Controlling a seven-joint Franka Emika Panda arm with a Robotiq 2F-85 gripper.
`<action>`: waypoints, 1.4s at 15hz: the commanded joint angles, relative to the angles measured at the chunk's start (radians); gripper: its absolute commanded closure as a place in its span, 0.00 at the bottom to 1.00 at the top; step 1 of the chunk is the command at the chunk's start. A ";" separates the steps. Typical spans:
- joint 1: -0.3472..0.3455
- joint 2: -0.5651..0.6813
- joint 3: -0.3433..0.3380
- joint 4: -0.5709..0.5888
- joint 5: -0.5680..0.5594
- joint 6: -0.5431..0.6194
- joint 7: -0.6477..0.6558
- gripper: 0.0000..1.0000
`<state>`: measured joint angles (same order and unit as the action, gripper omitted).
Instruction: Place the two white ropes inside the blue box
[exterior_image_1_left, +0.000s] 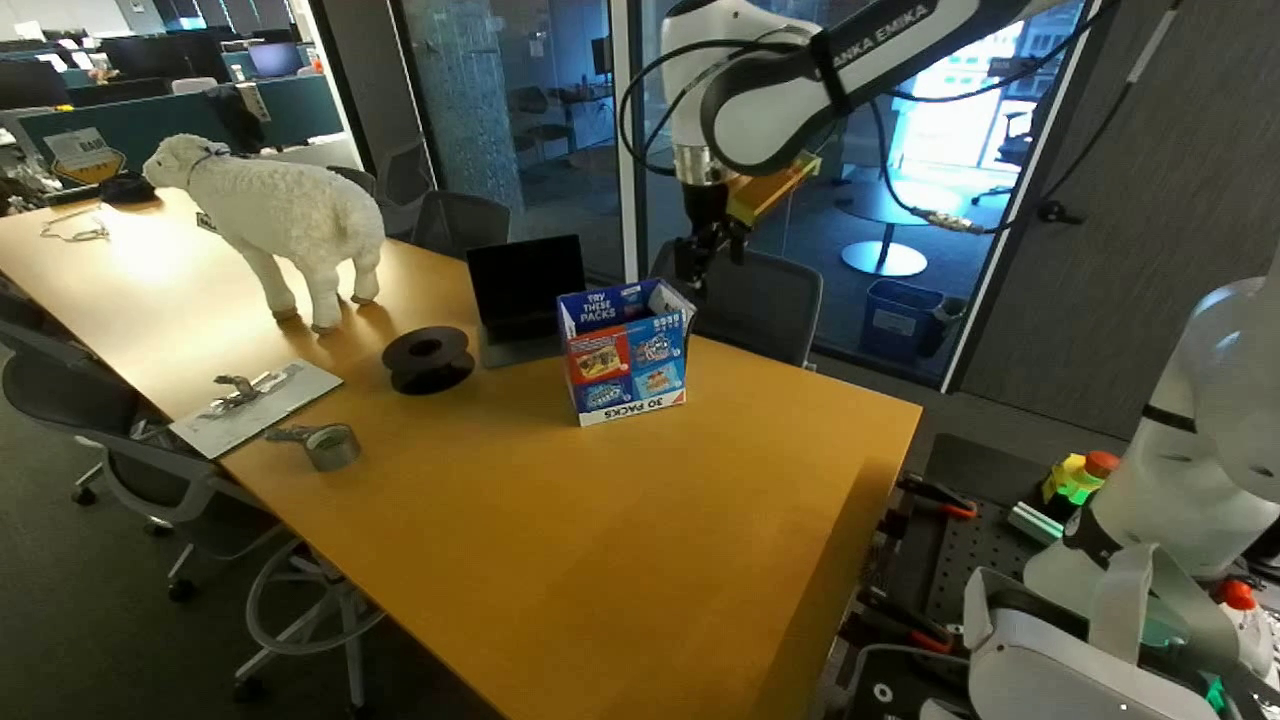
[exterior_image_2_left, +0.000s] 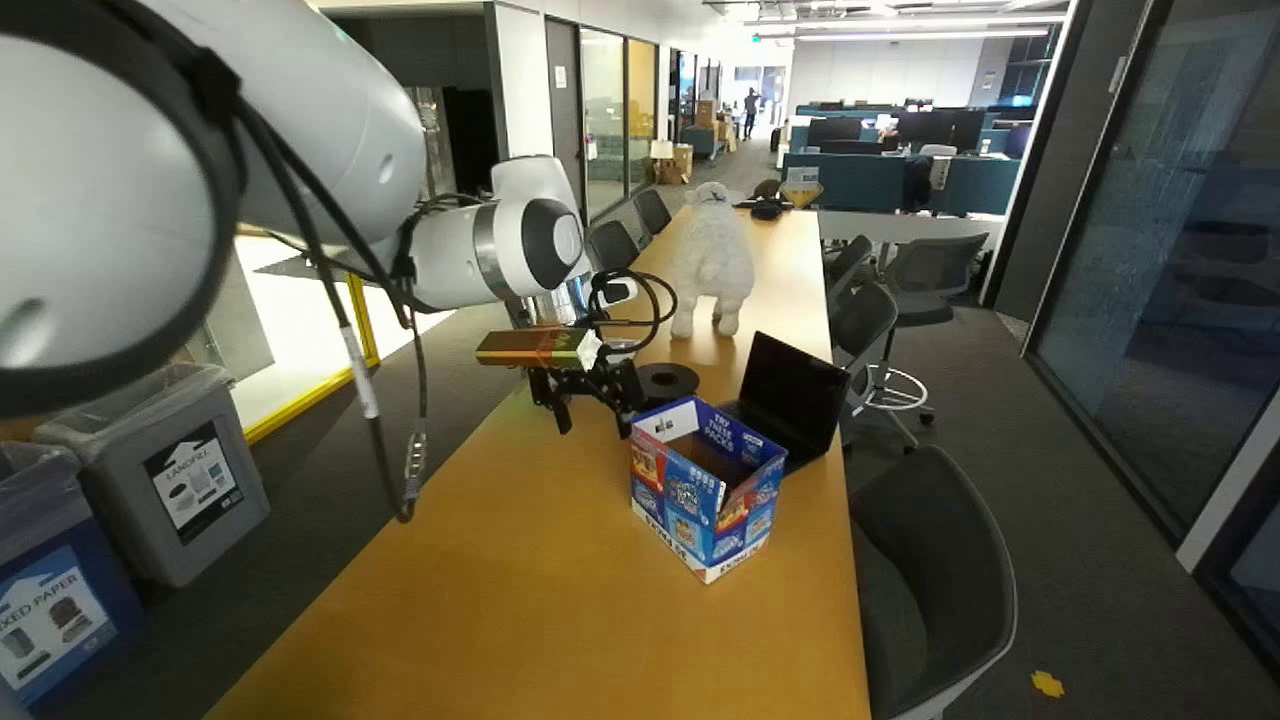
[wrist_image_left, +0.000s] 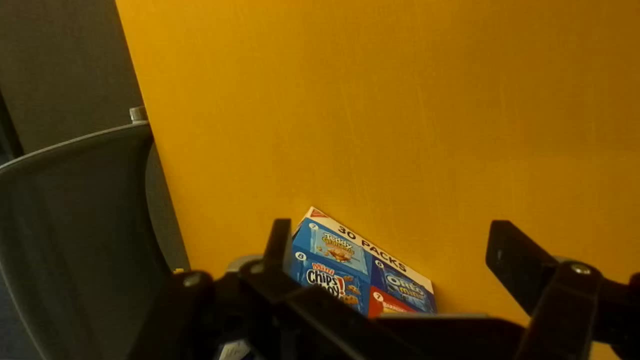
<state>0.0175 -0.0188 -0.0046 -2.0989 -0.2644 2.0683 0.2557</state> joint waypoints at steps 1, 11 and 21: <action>-0.018 -0.253 -0.013 -0.206 0.106 0.033 -0.116 0.00; 0.064 -0.607 -0.035 -0.406 0.369 0.058 -0.388 0.00; 0.053 -0.627 -0.015 -0.421 0.347 -0.021 -0.359 0.00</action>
<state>0.0755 -0.6467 -0.0237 -2.5221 0.0792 2.0507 -0.1008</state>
